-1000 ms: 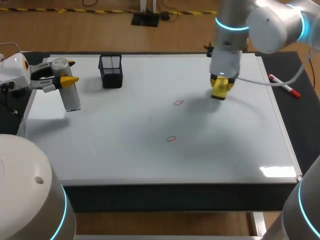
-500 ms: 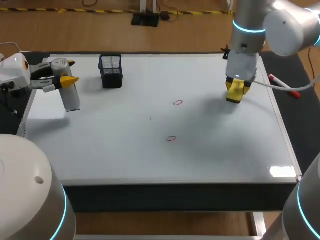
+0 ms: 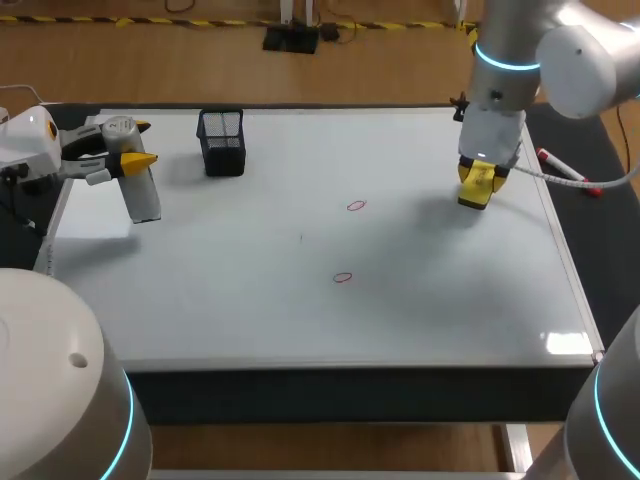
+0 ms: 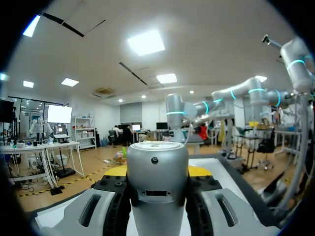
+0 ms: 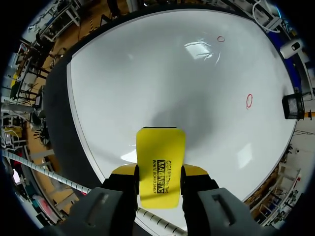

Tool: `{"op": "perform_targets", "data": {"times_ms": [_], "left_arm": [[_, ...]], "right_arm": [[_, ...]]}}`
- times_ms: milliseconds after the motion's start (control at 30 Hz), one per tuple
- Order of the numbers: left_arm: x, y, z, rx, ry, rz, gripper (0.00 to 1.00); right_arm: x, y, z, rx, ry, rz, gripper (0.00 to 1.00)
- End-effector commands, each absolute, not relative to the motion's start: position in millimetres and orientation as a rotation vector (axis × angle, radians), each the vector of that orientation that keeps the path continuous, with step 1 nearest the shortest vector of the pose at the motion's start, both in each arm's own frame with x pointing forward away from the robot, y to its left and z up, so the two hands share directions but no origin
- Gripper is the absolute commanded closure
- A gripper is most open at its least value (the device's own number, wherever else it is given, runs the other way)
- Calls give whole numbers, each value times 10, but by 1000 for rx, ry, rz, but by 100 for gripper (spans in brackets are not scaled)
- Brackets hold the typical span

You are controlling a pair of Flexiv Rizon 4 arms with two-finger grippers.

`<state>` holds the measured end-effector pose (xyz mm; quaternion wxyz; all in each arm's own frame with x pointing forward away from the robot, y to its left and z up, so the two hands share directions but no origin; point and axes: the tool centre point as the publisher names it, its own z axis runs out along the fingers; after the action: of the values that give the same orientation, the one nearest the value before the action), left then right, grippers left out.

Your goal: Pick up the inspection probe, press it on each red-marked spot on the whiteboard one by one, put down the probe, pick up the eraser, and wipe off all the red marks.

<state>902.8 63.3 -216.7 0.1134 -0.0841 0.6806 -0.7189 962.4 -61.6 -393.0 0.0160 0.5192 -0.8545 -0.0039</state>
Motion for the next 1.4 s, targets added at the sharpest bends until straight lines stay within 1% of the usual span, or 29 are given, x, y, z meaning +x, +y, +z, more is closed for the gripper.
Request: {"op": "perform_targets", "data": {"times_ms": [33, 167, 333, 733, 1400], "left_arm": [[9025, 629, -2159, -248, 1995, -2107, 100], [9025, 629, -2159, -248, 1995, -2107, 100], [8996, 360, -2083, -184, 2013, -2116, 100], [9089, -483, -2008, -58, 2044, -2224, 100], [9235, -1766, -2071, 34, 2087, -2320, 100]], "right_arm": [[9615, -628, -3917, 1618, -2657, -8, 100], [9615, -628, -3917, 1618, -2657, -8, 100], [9615, -628, -3917, 1618, -2657, -8, 100], [9615, -628, -3917, 1618, -2657, -8, 100], [9615, -628, -3917, 1618, -2657, -8, 100]]}}
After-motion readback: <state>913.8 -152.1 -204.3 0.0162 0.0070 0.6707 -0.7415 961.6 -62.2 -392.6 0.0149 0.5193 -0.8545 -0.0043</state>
